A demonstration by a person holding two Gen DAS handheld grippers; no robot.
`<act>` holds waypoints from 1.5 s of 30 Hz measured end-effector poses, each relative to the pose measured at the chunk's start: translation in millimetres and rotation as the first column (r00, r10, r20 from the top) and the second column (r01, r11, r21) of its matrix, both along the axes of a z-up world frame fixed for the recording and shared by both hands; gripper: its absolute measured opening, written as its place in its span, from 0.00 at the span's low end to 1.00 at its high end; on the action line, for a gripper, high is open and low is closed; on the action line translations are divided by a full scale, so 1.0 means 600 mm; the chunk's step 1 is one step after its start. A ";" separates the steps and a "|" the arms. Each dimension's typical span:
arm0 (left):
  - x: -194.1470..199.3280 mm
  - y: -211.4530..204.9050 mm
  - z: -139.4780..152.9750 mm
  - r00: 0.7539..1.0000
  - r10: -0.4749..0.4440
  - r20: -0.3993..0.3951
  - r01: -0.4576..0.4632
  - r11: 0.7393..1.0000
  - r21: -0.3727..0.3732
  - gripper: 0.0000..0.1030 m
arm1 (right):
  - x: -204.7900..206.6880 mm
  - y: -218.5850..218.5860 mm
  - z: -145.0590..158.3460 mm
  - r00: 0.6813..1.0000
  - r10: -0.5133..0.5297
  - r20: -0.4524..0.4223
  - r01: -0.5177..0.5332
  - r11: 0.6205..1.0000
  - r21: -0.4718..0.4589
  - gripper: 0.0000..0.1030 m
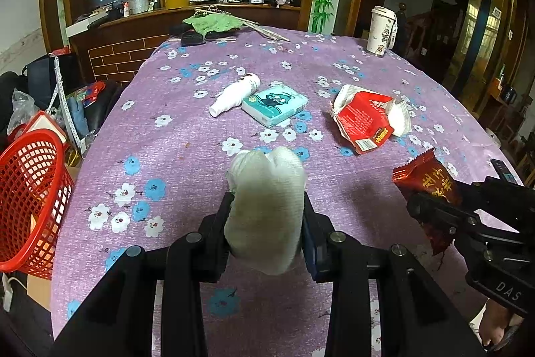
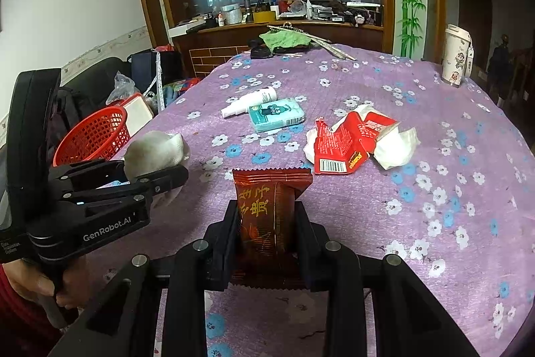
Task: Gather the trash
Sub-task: 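Carry both items over the red wastebasket and open both tools to drop them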
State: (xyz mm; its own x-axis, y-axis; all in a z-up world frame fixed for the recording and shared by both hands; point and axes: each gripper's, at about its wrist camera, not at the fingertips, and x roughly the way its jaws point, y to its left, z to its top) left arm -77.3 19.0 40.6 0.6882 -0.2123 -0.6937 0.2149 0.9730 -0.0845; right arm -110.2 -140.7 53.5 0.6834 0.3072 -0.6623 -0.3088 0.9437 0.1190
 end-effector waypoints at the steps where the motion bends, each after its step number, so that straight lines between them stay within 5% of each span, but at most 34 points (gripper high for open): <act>1: 0.001 0.001 0.000 1.000 0.001 0.000 -0.001 1.000 0.001 0.34 | 0.001 0.000 -0.001 1.000 0.000 -0.004 0.000 1.000 0.004 0.32; 22: -0.001 0.024 0.011 0.999 0.046 0.029 -0.046 0.999 0.008 0.34 | 0.018 0.027 0.006 0.999 0.030 -0.022 -0.029 0.999 0.019 0.32; 31: -0.003 0.110 0.058 0.987 0.144 0.071 -0.142 0.989 -0.032 0.34 | 0.055 0.083 0.030 0.989 0.128 -0.073 -0.124 0.990 0.061 0.32; 38: -0.012 0.229 0.088 0.953 0.282 0.106 -0.279 0.959 -0.048 0.34 | 0.084 0.181 0.071 0.969 0.241 -0.056 -0.238 0.970 0.052 0.32; 45: -0.012 0.367 0.074 0.896 0.437 0.080 -0.434 0.899 -0.062 0.34 | 0.135 0.317 0.082 0.930 0.358 -0.083 -0.351 0.933 0.082 0.32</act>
